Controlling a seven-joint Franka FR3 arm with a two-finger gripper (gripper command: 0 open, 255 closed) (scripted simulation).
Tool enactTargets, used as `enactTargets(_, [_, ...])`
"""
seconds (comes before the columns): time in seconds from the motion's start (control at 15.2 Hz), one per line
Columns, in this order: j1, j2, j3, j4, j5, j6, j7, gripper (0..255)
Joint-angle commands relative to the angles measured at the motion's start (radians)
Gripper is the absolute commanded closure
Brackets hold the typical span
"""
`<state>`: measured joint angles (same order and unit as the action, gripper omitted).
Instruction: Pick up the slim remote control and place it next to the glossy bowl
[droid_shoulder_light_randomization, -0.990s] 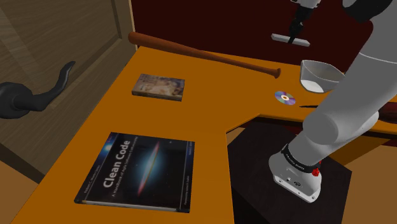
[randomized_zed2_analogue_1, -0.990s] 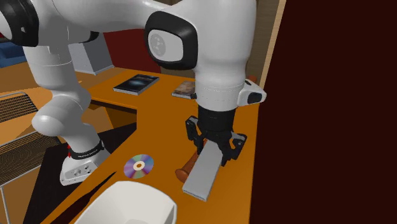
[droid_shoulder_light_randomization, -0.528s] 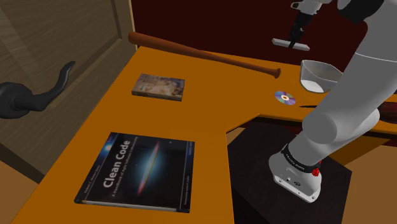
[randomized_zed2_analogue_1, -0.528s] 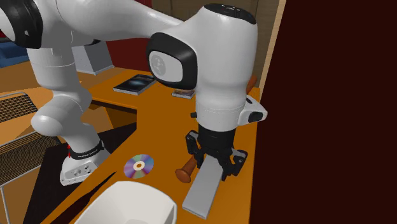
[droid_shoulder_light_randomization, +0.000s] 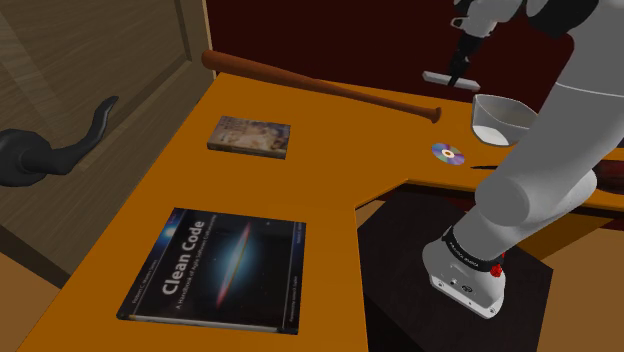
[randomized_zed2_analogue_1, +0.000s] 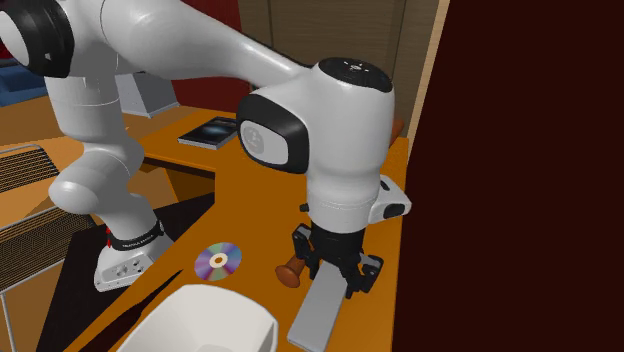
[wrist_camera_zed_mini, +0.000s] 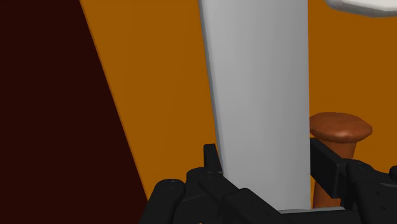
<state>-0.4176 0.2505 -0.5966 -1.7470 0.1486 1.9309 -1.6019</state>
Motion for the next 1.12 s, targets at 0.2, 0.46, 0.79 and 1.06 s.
enactTargets(0.2, [-0.002, 0.02, 0.006, -0.046, 0.015, 0.063, -0.008, 255])
enactTargets(0.46, [-0.005, 0.04, 0.011, -0.076, 0.03, 0.11, -0.018, 255])
enactTargets(0.79, [-0.011, 0.069, 0.019, -0.109, 0.051, 0.167, -0.032, 255])
enactTargets(1.06, [-0.017, 0.096, 0.028, -0.132, 0.07, 0.211, -0.044, 255])
